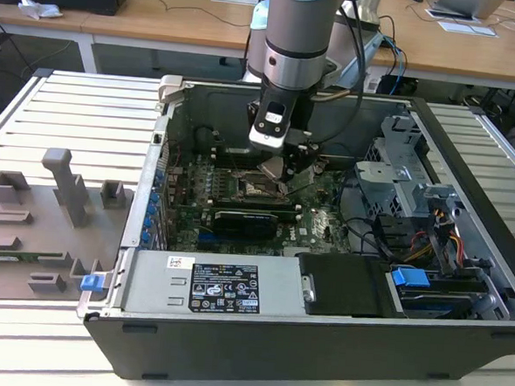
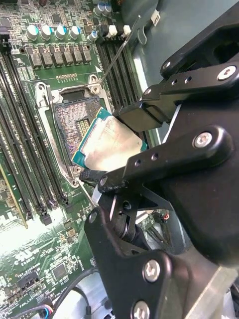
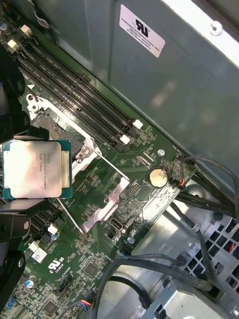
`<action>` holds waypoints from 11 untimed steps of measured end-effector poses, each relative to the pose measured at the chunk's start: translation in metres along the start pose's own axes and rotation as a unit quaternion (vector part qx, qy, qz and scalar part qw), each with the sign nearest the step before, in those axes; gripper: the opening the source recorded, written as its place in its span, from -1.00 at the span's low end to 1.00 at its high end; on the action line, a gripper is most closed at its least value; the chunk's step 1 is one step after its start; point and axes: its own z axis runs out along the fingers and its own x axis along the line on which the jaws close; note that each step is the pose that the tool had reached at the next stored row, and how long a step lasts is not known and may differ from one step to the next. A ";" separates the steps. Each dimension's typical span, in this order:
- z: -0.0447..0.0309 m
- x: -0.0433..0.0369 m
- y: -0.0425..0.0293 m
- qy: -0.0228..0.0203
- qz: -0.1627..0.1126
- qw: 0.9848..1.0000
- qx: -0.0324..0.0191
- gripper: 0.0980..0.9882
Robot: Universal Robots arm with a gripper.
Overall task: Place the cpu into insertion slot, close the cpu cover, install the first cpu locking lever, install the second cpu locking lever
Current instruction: 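Place the cpu into insertion slot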
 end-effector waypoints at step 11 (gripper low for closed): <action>0.0000 0.0000 0.0000 -0.003 0.042 0.999 -0.001 0.00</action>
